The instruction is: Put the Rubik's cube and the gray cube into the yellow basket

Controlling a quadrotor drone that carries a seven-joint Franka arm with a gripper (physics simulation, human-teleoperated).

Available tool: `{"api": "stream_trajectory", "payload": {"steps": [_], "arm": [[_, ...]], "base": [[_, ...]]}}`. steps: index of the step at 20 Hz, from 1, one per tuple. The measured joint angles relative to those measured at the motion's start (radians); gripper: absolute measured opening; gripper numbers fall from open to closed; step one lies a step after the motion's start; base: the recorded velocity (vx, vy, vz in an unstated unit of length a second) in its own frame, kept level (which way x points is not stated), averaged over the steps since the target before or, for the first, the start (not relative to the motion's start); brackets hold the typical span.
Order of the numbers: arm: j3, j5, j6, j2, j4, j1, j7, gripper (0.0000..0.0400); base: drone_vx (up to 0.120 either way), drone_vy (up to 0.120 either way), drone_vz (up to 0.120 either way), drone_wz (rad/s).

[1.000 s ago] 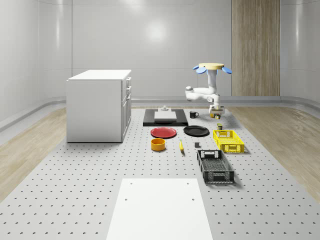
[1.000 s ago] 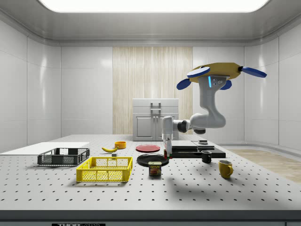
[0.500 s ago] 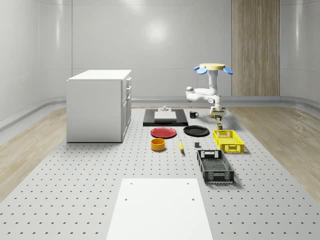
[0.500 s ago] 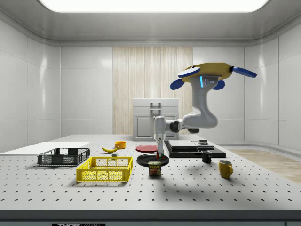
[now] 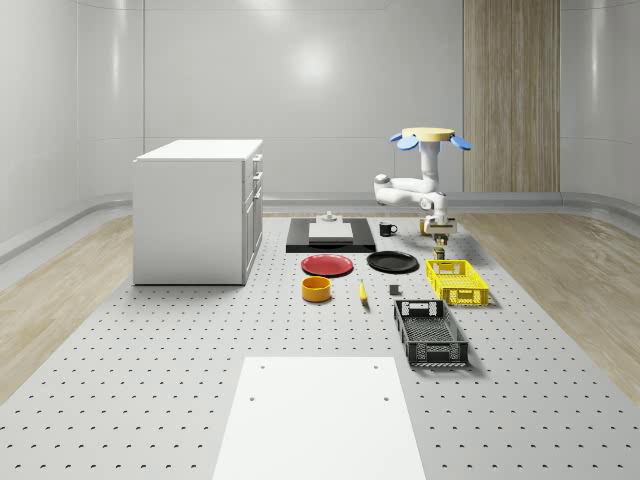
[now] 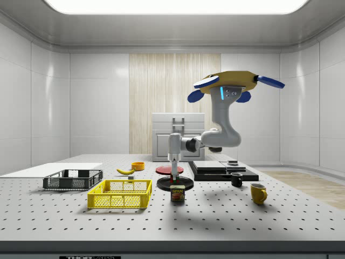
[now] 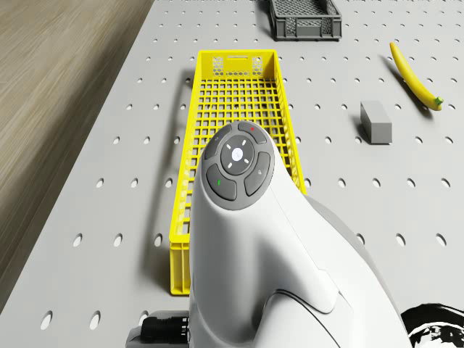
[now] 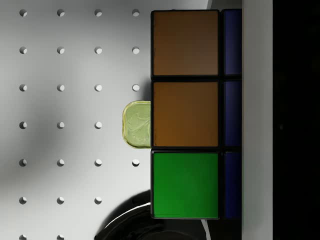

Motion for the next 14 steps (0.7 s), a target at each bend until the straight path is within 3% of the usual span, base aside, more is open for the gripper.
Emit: {"api": "stream_trajectory", "payload": {"steps": [14], "arm": [[0.003,0.008,0.019,-0.021,0.001,-0.004,0.003,0.0325]], "base": [[0.120,0.000,0.000,0.000]]}}
